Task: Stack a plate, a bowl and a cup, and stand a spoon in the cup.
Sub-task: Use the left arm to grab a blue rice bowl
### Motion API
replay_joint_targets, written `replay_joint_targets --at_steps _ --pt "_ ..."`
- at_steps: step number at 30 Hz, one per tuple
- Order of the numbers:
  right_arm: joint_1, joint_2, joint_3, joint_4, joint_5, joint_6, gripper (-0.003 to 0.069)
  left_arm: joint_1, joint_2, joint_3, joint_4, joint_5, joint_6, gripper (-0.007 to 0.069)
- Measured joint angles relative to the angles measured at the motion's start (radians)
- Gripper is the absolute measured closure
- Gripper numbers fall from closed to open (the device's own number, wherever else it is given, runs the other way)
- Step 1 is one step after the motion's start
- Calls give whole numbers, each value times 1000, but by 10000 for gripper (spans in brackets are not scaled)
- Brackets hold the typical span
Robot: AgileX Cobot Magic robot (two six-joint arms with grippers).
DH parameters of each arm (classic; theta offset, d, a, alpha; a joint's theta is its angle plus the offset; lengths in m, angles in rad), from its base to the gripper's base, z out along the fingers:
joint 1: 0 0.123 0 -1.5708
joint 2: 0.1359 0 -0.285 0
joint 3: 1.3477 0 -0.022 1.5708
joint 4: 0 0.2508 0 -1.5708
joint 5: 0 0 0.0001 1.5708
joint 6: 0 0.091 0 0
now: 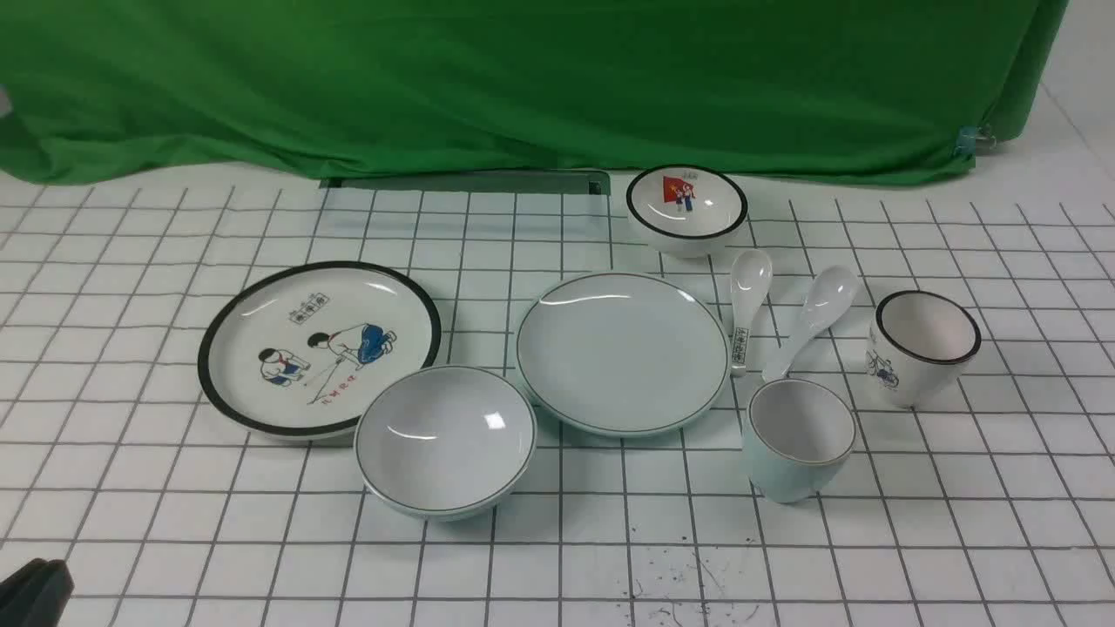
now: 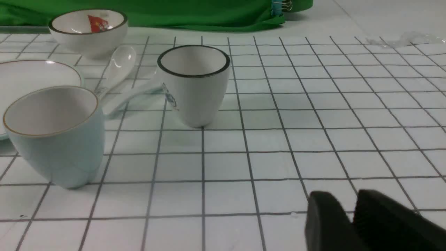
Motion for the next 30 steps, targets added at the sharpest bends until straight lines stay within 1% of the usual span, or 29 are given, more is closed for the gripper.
replay_joint_targets --at_steps 15,22,30 --pt "0 0 0 0 0 0 445 0 0 0 1 0 0 653" --pt "0 0 0 0 0 0 424 0 0 0 35 0 4 653" --pt "0 0 0 0 -25 2 420 0 0 0 38 -22 4 653"
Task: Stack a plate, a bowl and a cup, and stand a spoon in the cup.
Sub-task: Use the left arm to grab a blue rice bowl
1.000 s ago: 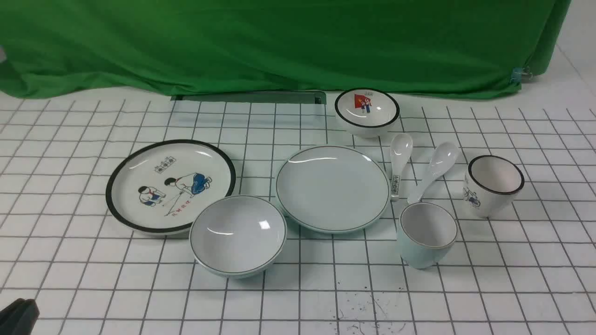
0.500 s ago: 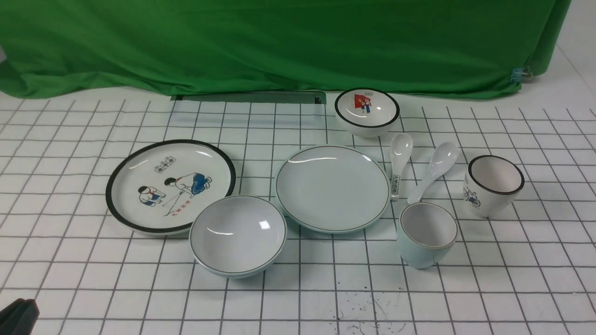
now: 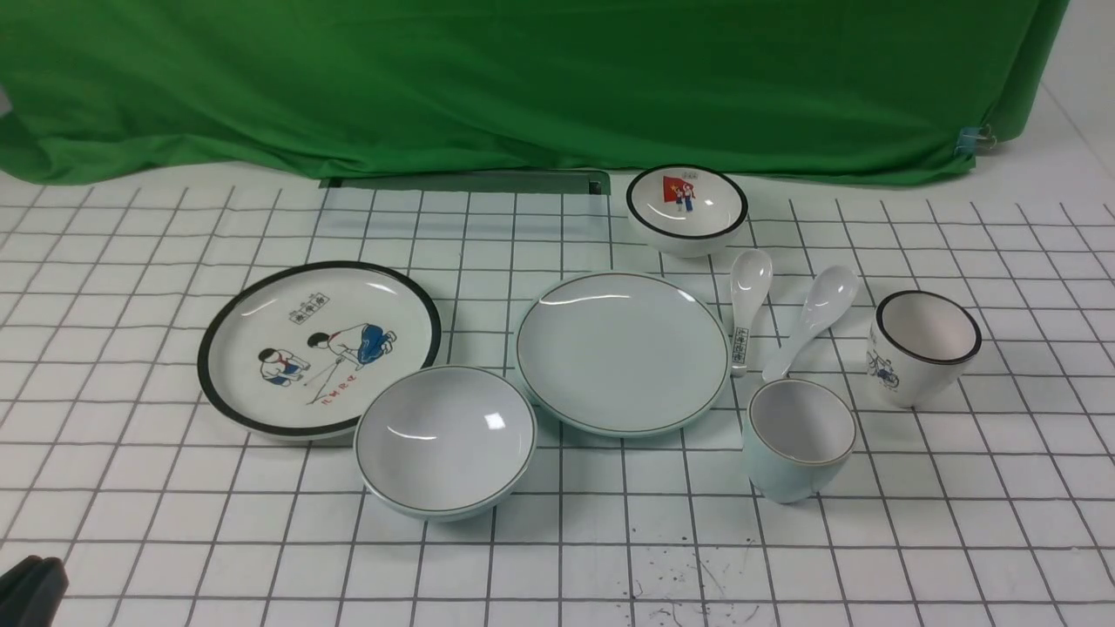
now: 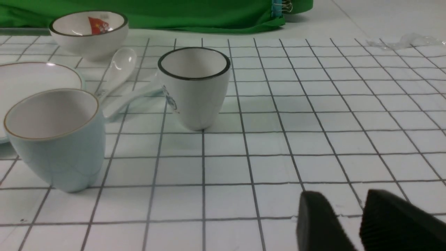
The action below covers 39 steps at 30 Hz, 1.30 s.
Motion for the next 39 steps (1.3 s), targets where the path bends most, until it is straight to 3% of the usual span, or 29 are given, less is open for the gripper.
replay_joint_targets --at_steps 6,12,15,19,22,23,26,28,33,34,38,39 --pt "0 0 0 0 -151 14 419 0 0 0 4 -205 4 653" --pt "0 0 0 0 -532 39 418 0 0 0 11 -630 7 653" --pt "0 0 0 0 -690 245 418 0 0 0 8 -819 -66 653" --pt "0 1 0 0 -787 380 418 0 10 -6 -22 -971 -190 653" --pt "0 15 -2 0 -791 399 435 0 56 -76 -22 -924 -241 653" --pt "0 33 -21 0 -759 389 477 0 106 -157 -22 -846 -241 653" --pt "0 85 -109 0 -666 291 601 0 252 -352 -28 -658 -213 653" --pt "0 155 -199 0 -595 166 636 0 388 -482 -32 -559 -192 653" --pt "0 373 -352 0 -377 -46 642 0 761 -708 -32 -368 -185 653" --pt "0 383 -356 0 -367 -46 642 0 761 -716 -32 -356 -186 653" --pt "2 612 -446 0 -72 -92 642 -47 1033 -878 -72 10 -145 653" --pt "2 623 -449 0 -45 -95 642 -51 1054 -884 -77 26 -131 653"
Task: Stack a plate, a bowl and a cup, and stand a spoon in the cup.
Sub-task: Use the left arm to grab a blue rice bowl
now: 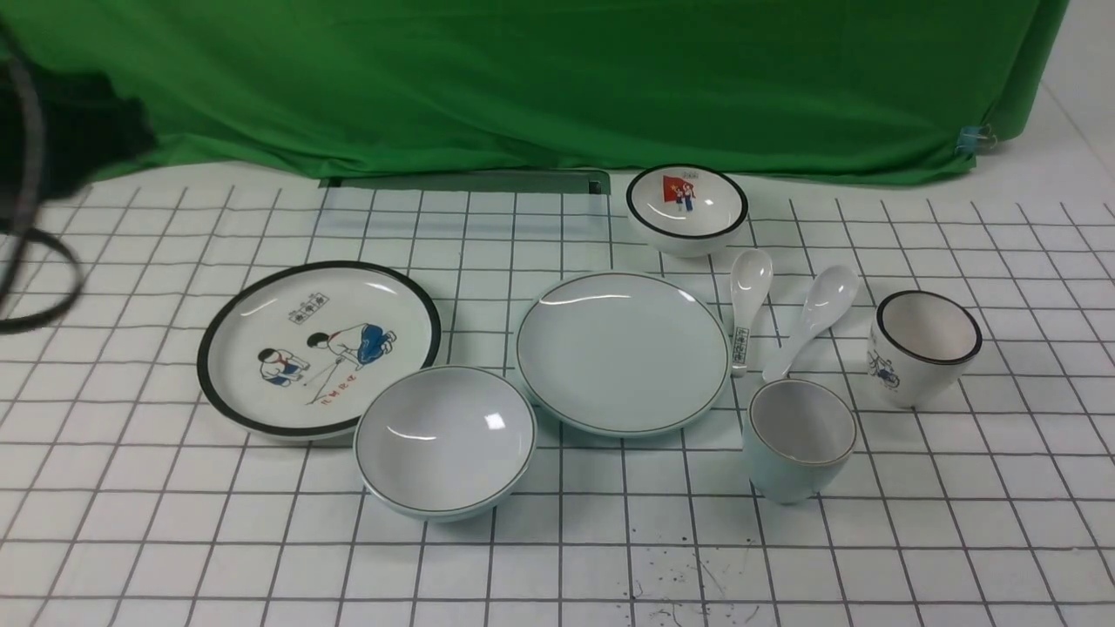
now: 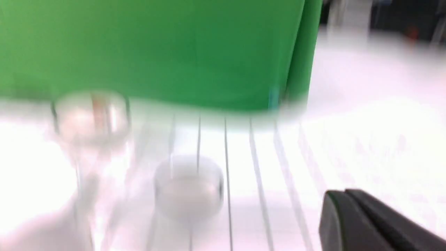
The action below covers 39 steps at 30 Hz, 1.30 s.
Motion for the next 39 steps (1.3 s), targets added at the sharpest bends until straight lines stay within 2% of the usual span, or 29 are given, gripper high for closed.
replay_joint_targets --at_steps 2,5,11,13,14,18,19,20,21,23,27,31,39 --pt "34 138 -41 0 148 -20 647 -49 117 -60 -75 179 116 653" --pt "96 242 -67 0 208 -35 647 -97 227 -84 -163 285 202 653" --pt "306 466 -172 0 313 -106 647 -187 398 -88 -215 345 235 622" --pt "371 553 -227 0 368 -132 647 -201 443 -97 -220 344 232 588" --pt "375 560 -231 0 371 -132 647 -201 446 -97 -220 344 232 585" --pt "418 661 -287 16 389 -148 647 -204 519 -110 -199 342 209 461" --pt "419 664 -287 18 390 -148 647 -204 523 -111 -199 342 207 454" --pt "420 678 -290 23 394 -148 647 -204 550 -125 -197 346 202 374" --pt "420 680 -290 24 394 -148 647 -204 557 -129 -196 346 202 365" --pt "420 682 -290 25 399 -148 647 -206 597 -155 -173 355 181 242" --pt "420 682 -290 28 398 -148 647 -207 644 -177 -92 356 103 153" --pt "420 682 -290 40 396 -148 647 -207 685 -181 -50 365 71 153" --pt "421 682 -290 47 393 -148 647 -207 703 -197 -50 369 49 247"
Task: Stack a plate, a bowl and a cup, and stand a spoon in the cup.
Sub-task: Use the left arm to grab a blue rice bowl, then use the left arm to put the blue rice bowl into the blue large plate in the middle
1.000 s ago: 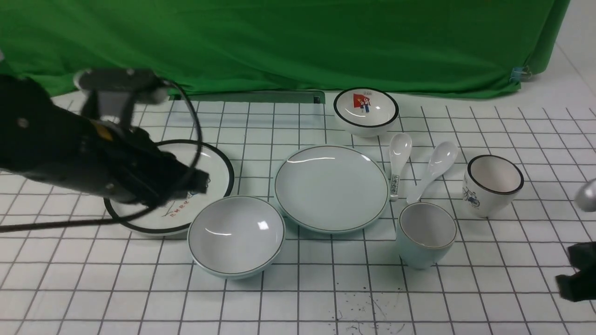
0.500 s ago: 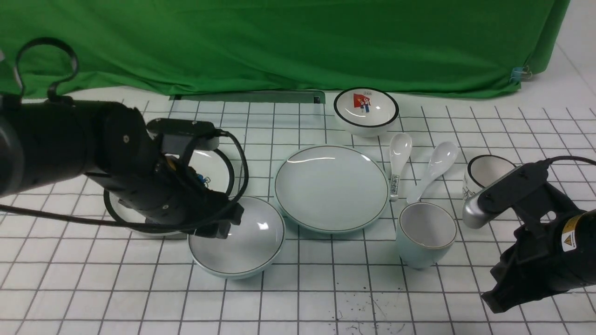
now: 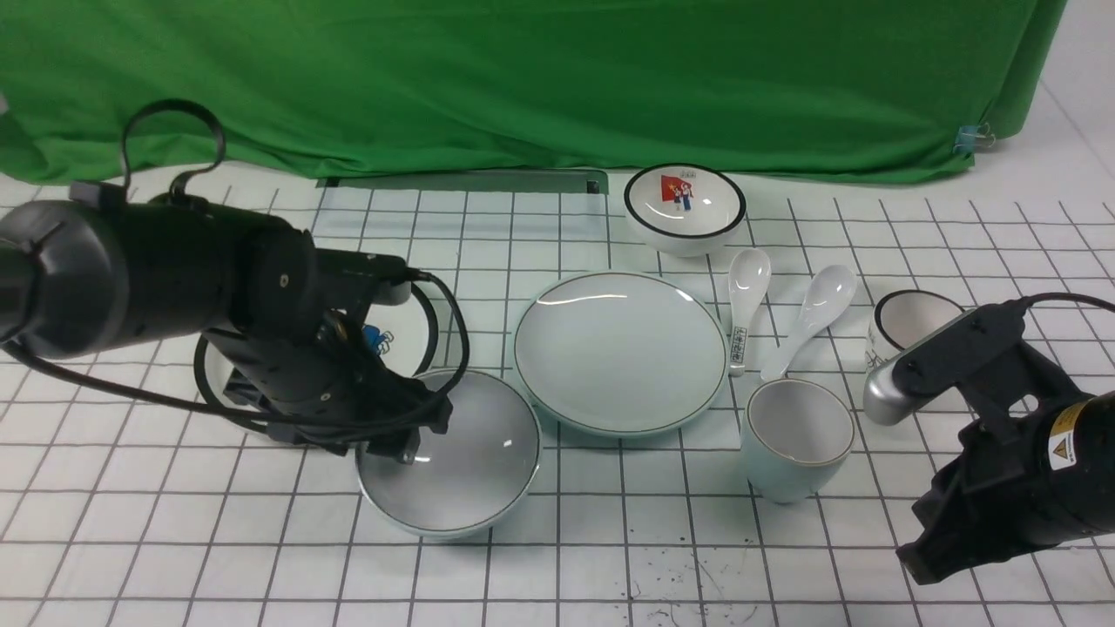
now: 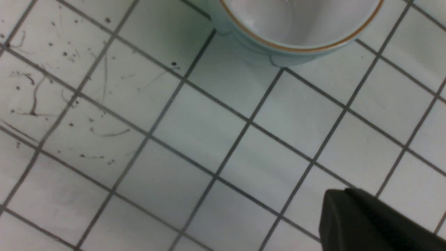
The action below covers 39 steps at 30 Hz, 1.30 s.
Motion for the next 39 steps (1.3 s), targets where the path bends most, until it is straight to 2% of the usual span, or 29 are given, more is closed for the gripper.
replay_joint_targets --at_steps 4,10,13,14,15,16,18,21,25,30,35,39 --pt "0 0 0 0 -1 0 647 0 0 -6 -4 0 0 302" --pt "0 0 0 1 -6 0 647 0 21 -7 -23 -8 23 569" --pt "0 0 0 1 -7 0 645 0 8 -42 -82 -6 81 628" --pt "1 0 0 1 -7 0 645 0 7 -49 -97 -3 89 630" --pt "2 0 0 1 -10 0 645 0 3 -91 -172 10 167 636" --pt "2 0 0 1 -10 0 645 0 3 -91 -183 12 176 636" --pt "2 0 0 1 -14 0 645 -1 7 -191 -327 39 291 636" --pt "2 0 0 2 -14 1 645 -4 42 -323 -401 50 340 636" --pt "2 0 0 3 -14 15 642 -4 175 -504 -412 62 348 636" --pt "2 0 0 4 -14 25 638 -23 370 -690 -387 156 337 636" --pt "2 0 0 4 -14 25 631 -41 472 -787 -300 201 282 636" --pt "2 0 0 4 -14 25 629 -48 498 -803 -283 213 265 632"
